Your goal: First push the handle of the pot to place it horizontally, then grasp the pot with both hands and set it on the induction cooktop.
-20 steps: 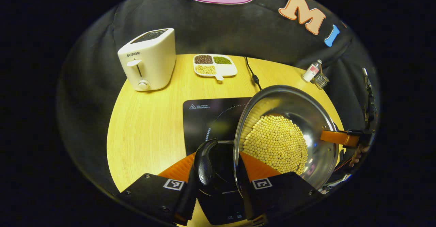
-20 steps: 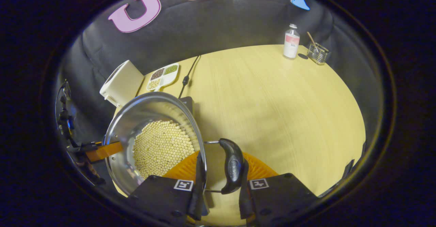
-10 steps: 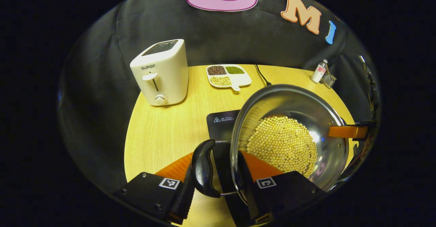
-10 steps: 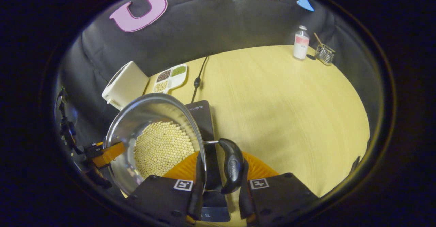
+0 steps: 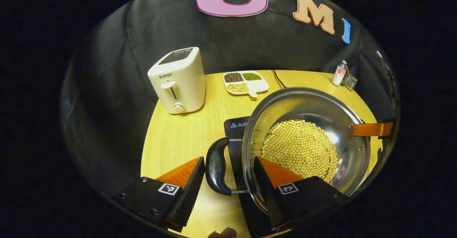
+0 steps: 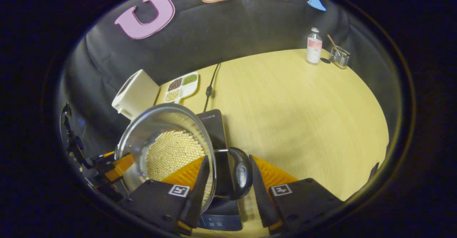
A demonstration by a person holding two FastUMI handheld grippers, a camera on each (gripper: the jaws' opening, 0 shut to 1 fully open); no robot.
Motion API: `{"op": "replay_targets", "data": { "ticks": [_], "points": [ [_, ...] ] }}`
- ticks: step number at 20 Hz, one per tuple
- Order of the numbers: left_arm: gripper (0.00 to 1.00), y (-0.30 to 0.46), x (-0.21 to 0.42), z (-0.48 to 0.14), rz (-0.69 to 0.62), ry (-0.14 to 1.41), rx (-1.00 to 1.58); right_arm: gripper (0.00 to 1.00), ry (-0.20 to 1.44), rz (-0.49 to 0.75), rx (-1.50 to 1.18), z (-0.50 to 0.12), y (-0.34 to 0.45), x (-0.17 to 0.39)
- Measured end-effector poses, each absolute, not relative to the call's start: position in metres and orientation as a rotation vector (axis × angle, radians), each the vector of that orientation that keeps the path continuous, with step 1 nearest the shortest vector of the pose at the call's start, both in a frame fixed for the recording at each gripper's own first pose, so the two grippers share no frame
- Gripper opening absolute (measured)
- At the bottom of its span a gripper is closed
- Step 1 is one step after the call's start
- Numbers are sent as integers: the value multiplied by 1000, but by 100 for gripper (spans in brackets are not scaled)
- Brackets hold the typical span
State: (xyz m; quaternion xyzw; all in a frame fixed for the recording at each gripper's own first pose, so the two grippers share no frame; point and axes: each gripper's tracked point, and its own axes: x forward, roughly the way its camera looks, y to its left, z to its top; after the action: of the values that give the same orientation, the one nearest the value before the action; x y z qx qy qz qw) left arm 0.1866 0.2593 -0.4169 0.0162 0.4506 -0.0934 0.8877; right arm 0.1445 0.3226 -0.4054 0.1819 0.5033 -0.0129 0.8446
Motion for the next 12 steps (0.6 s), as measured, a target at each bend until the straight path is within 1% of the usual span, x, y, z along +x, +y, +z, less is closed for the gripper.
{"op": "replay_targets", "data": {
  "ticks": [1, 2, 3, 4, 7, 8, 10, 11, 12],
  "points": [
    [84, 259, 185, -414, -185, 925, 24, 70, 1051, -29, 394, -402, 320, 146],
    [85, 259, 184, -409, -177, 913, 17, 83, 1044, -28, 401, -398, 318, 146],
    [84, 257, 183, -404, -171, 897, 10, 92, 1038, -26, 401, -397, 316, 145],
    [85, 255, 182, -397, -165, 882, 5, 96, 1030, -21, 402, -394, 313, 143],
    [86, 253, 178, -377, -136, 827, 3, 99, 995, -5, 437, -381, 307, 139],
    [86, 250, 177, -369, -135, 804, 1, 94, 984, 7, 449, -377, 306, 138],
    [85, 248, 169, -352, -116, 771, 12, 94, 965, 37, 464, -368, 299, 132],
    [88, 245, 166, -341, -104, 751, 21, 94, 953, 53, 474, -362, 295, 128],
    [85, 240, 162, -330, -94, 730, 27, 94, 942, 70, 489, -356, 290, 125]
  ]
}}
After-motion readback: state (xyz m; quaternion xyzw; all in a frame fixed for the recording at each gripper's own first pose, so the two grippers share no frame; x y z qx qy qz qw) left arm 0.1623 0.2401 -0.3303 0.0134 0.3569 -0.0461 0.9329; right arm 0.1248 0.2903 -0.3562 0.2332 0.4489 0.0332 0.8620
